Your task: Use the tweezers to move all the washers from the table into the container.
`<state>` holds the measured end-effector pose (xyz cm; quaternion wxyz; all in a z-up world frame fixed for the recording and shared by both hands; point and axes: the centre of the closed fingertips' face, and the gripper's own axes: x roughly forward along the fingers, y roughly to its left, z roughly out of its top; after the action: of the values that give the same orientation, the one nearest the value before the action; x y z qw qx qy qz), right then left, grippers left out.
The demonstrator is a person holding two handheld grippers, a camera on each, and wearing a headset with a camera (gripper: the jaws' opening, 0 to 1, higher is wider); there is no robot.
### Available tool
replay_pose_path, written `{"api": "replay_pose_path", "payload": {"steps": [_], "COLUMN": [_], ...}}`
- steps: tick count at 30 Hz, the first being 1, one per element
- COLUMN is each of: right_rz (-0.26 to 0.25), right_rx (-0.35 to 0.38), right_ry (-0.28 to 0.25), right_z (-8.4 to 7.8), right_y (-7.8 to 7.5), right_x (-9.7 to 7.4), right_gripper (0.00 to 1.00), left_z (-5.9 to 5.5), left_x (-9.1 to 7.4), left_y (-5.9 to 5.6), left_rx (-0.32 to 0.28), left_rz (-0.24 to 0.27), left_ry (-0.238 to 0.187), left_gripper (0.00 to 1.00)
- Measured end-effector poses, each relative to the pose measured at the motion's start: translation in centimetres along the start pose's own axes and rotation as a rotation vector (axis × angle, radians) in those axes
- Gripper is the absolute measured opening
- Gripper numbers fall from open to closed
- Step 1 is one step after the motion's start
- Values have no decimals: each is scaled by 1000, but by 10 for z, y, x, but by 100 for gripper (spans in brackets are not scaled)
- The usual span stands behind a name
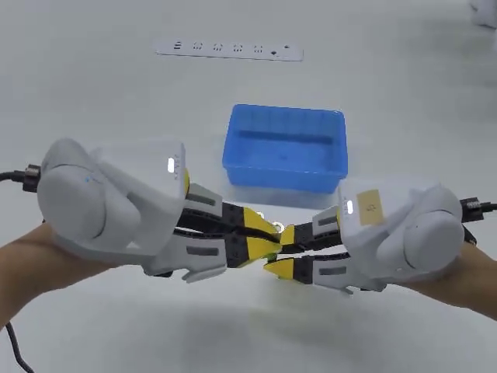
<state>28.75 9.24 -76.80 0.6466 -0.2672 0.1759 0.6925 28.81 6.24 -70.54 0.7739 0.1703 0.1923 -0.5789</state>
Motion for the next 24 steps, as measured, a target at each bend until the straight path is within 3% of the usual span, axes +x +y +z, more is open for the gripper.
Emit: {"api": "replay_pose_path", "payload": {"steps": [8,11,24], "right_rz": [-14,-46,-89], "right_rx": [-8,-35,-22], "right_ry": [-34,-19,8], "right_z": [18,19,17], "right_y": [-14,-23,-50], "right_x": [14,19,33], "right_gripper": [11,11,11], "left_z": [-5,-11,-24], "left_x": [-21,-27,-31], "left_y": [15,25,52], "left_rx": [-7,-10,-19], "left_rz": [23,47,87], "left_ry": [21,29,39], "left_gripper": [6,6,6]}}
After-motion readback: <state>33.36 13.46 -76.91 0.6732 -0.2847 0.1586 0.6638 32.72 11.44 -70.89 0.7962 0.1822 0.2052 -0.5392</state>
